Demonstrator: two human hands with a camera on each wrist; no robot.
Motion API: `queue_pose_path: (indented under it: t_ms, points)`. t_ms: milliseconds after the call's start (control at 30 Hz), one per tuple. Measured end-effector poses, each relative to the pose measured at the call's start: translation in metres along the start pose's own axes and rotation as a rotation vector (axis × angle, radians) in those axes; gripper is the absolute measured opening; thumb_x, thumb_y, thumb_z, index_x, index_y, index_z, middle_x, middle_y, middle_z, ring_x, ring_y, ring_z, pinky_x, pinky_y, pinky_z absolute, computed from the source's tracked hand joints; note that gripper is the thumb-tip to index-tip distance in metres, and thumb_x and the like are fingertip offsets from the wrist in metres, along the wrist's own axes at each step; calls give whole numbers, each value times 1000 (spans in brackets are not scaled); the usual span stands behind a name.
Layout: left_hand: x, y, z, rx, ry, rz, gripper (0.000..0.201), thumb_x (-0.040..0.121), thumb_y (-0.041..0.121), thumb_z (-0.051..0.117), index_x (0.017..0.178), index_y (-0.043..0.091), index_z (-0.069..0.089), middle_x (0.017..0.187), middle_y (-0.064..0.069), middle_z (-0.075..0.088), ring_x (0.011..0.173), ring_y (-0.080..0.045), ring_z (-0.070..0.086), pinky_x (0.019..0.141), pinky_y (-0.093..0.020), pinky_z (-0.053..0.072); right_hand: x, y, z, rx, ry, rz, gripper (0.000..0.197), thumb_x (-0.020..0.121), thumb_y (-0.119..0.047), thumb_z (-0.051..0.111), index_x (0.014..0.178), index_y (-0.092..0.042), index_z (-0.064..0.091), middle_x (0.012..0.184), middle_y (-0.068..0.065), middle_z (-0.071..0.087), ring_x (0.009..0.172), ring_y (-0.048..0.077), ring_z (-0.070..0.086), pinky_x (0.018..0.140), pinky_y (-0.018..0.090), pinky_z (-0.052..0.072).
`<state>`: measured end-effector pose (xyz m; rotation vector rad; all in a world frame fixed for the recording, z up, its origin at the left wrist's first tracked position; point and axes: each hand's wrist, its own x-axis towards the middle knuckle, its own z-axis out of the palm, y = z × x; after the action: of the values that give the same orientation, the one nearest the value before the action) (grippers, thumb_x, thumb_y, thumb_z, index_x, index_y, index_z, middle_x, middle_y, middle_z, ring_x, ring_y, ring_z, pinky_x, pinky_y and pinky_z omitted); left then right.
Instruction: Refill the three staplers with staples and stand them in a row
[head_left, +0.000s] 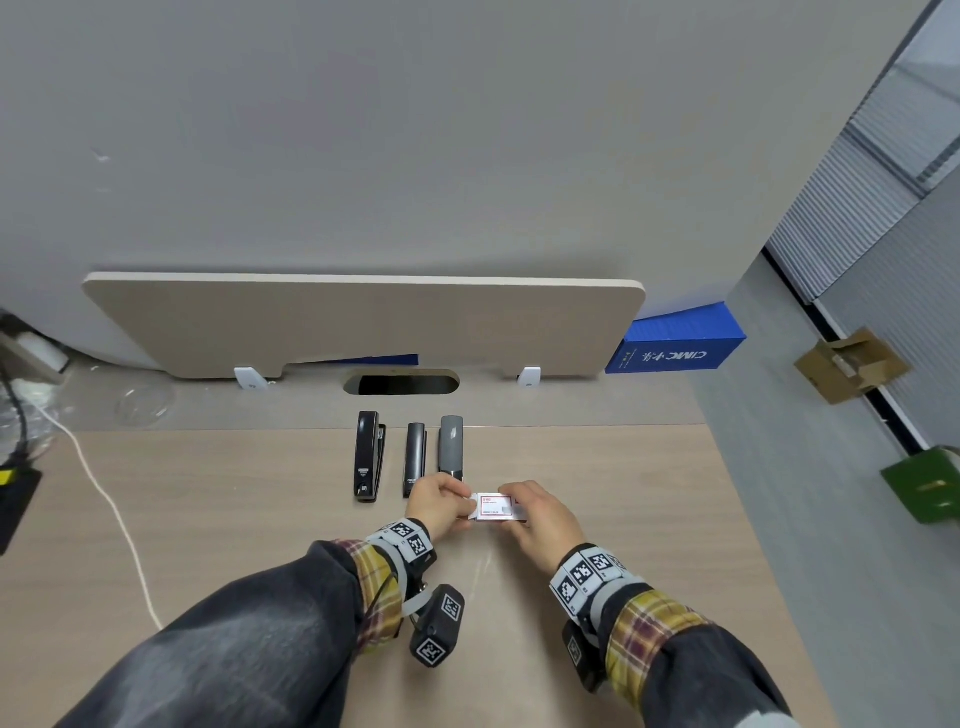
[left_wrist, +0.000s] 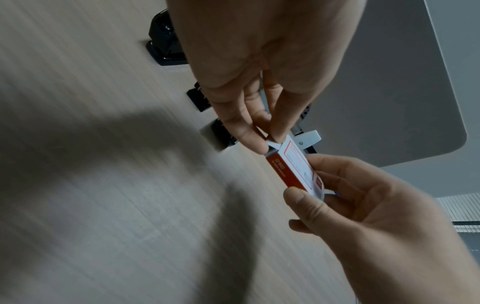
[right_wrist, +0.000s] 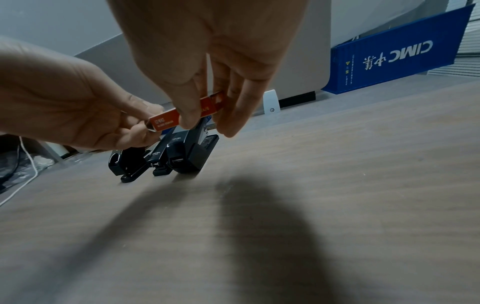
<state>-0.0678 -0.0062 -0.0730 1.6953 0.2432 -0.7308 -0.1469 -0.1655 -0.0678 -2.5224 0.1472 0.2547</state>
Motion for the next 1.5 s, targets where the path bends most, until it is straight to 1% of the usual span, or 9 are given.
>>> queue_pose_path:
  t_ms: [333, 500, 567, 700, 800, 967, 1167, 1367, 1500]
  points:
    - [-1, 7, 5, 18, 40, 37, 26, 74, -18, 64, 79, 6, 57, 73, -11, 61, 65, -22, 63, 44, -21, 54, 7, 5, -1, 39, 1, 2, 39, 85, -14, 59, 123, -20, 56, 119, 1, 60, 107, 22, 58, 91, 36, 47]
    - [0, 10, 9, 88, 84, 86, 22, 75, -14, 63, 71, 8, 64, 68, -11, 65, 60, -19, 62, 51, -21, 54, 11, 4, 0, 4, -1, 40, 36, 84, -21, 60, 120, -22, 56, 114, 2, 61, 104, 24, 59, 86, 36, 48]
    - [0, 10, 13, 145, 88, 120, 23, 75, -10, 63, 67, 12, 66, 69, -10, 66, 62, -19, 61, 58, -27, 55, 13, 2, 1, -29, -8, 89, 34, 85, -26, 59, 119, -24, 56, 112, 1, 62, 103, 24, 59, 83, 36, 49]
    - [1, 11, 19, 286, 67, 213, 19, 77, 0, 64, 73, 19, 66, 75, 0, 66, 70, -15, 60, 72, -30, 53, 18, 1, 1, -111, -20, 237, 35, 84, -45, 56, 112, -23, 54, 109, 0, 65, 101, 26, 61, 76, 33, 47]
    - [3, 16, 20, 309, 35, 202, 19, 81, 1, 59, 73, 18, 63, 68, 1, 61, 60, -18, 58, 61, -27, 50, 25, 5, 2, -136, -14, 351, 43, 82, -55, 54, 108, -21, 52, 109, 1, 58, 100, 26, 60, 77, 35, 49]
    - [16, 29, 12, 278, 13, 114, 23, 84, -3, 53, 71, 14, 60, 64, -5, 57, 52, -16, 55, 49, -23, 46, 53, 16, 3, -132, -33, 498, 53, 83, -57, 53, 116, -17, 48, 115, 6, 52, 103, 29, 60, 82, 35, 48]
    - [39, 50, -6, 199, -13, 54, 19, 86, -3, 50, 76, 9, 61, 66, -7, 58, 50, -14, 53, 46, -23, 45, 101, 15, 7, -59, -38, 562, 52, 78, -40, 67, 115, -12, 44, 116, 10, 49, 101, 34, 60, 82, 37, 48]
    - [51, 64, -24, 154, -38, 59, 17, 92, 2, 50, 79, 7, 61, 68, -9, 59, 50, -14, 53, 43, -20, 46, 126, 11, 8, -79, -7, 622, 59, 76, -49, 70, 114, -13, 42, 113, 9, 55, 103, 32, 61, 81, 37, 49]
    - [54, 60, -33, 190, -57, 49, 16, 91, 2, 51, 80, 7, 62, 71, -11, 61, 53, -16, 54, 46, -24, 47, 115, 12, -1, -93, -29, 620, 52, 78, -51, 65, 109, -14, 46, 109, 8, 60, 99, 30, 62, 79, 36, 49]
